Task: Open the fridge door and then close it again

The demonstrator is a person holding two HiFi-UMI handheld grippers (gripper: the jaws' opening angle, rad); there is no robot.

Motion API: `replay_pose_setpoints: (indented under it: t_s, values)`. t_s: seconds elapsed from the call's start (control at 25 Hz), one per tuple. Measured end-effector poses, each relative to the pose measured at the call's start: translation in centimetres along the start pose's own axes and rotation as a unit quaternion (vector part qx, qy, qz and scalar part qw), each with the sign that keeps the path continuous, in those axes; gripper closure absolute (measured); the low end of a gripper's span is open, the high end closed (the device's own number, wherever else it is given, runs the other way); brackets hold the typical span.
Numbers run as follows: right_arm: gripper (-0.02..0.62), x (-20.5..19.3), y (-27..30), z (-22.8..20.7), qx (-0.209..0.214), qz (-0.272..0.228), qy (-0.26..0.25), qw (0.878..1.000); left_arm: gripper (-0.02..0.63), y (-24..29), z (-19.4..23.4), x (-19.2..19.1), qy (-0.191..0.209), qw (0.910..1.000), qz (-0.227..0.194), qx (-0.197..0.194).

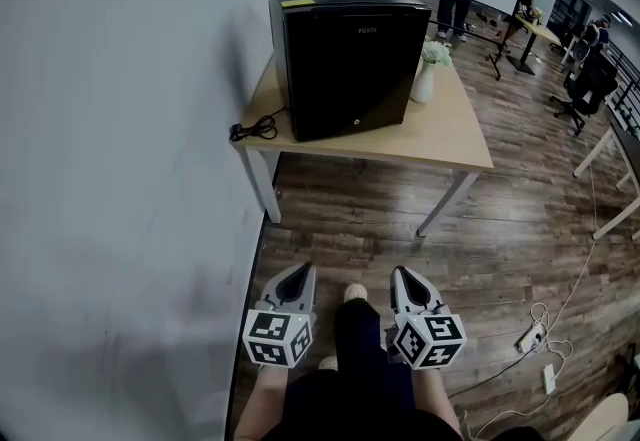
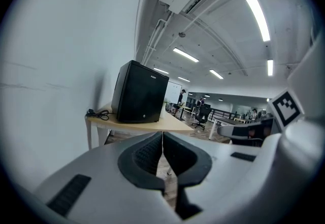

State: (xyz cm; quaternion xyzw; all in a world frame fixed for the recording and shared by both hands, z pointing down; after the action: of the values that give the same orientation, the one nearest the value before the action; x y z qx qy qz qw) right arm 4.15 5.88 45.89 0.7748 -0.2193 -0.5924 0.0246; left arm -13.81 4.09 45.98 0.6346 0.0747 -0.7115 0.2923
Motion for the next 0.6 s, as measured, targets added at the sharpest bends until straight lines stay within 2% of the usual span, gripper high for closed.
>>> replay_pose_setpoints:
  t_s: [0.6]
  values:
    - [0.604, 4.2, 10.4, -2.4, 0.048, 0.012, -0.011, 0.999, 0.600, 8.8, 3.7, 4.0, 0.002, 0.9996, -0.013, 0.024]
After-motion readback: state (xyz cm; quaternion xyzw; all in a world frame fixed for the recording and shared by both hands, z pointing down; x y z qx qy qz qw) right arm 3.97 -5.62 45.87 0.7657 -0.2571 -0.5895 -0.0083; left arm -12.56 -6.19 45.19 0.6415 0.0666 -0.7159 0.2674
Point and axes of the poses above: the fingertips, and each gripper's own axes: y forward along the fingers, z to its left, x out of its top, the point moved 2 cm from there along -y, backward along the fingers, and after that the axes turned 3 degrees about y, right-handed, at the moved point
